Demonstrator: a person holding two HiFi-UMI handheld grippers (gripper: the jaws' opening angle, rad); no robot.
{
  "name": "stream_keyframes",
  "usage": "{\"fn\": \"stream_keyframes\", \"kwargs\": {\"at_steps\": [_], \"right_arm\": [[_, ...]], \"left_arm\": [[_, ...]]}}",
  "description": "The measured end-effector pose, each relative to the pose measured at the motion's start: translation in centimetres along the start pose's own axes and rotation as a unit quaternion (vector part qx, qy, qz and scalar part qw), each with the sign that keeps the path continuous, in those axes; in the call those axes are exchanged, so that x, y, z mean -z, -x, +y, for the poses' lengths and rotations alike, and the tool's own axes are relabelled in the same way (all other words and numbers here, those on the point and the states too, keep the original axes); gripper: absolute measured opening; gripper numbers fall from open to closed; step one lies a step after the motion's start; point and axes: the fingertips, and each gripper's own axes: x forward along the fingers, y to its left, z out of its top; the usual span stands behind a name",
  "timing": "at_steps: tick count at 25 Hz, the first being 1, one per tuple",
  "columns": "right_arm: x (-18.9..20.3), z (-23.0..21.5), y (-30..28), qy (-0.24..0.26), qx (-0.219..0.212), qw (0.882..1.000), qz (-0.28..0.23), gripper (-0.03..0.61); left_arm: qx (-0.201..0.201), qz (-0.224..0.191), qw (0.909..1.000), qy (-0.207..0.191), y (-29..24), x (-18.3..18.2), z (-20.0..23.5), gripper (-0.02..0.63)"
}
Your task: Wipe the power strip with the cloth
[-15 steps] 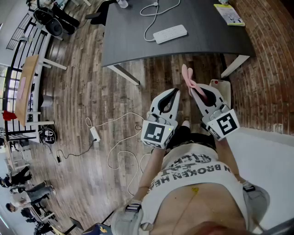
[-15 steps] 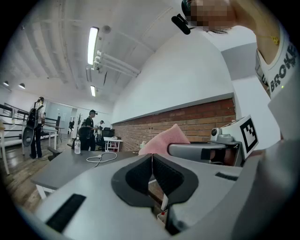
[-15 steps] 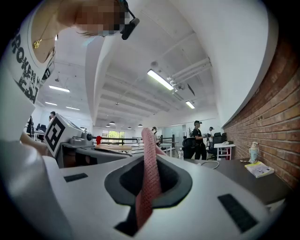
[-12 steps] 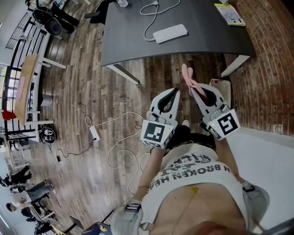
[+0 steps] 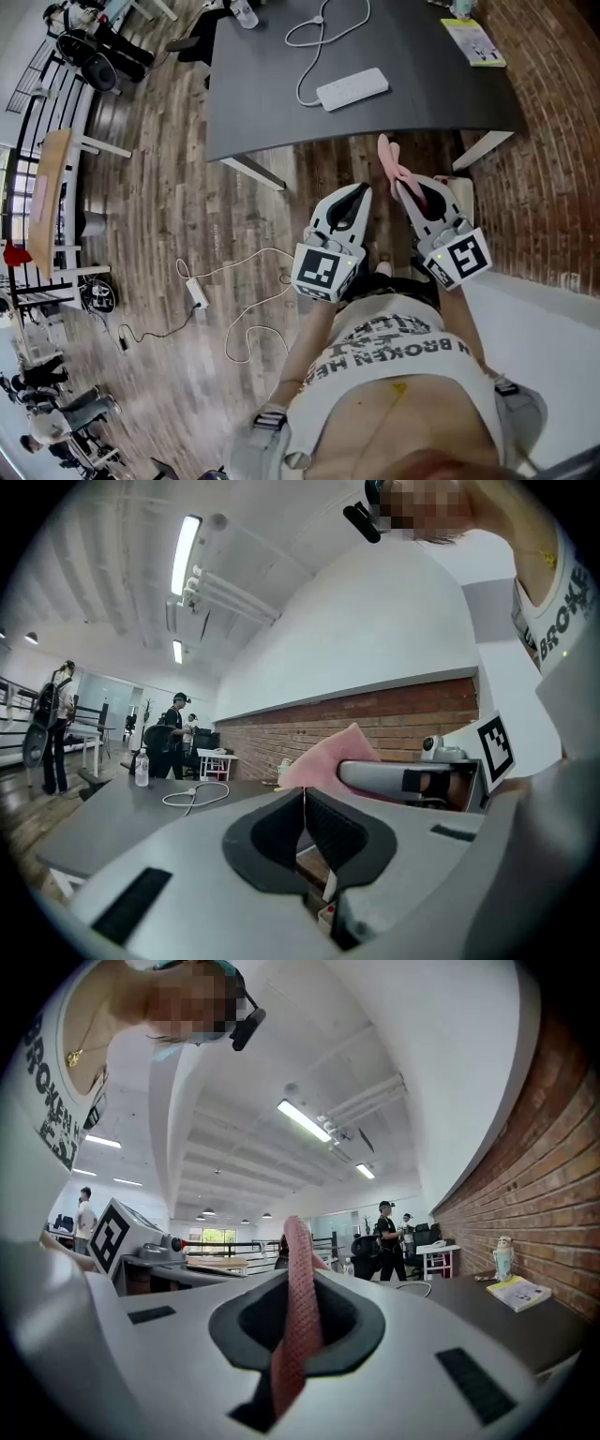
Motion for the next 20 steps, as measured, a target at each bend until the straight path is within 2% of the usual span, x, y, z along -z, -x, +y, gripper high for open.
{"fn": "stream_keyframes", "kwargs": {"at_steps": [10, 20], "right_arm": [[0.9, -4.9, -10.9, -0.004, 0.032, 0.999, 0.007, 0.017], [3.0, -6.5, -18.9, 0.004, 0.009, 0.998, 0.056, 0.017]], "left_arm": [[0.038, 0.004, 0.9992, -0.013, -5.6, -1.5, 9.8, 0.012], [0.004, 0.023, 0.9997, -0.001, -7.0, -0.1, 17.7, 0.012]]}}
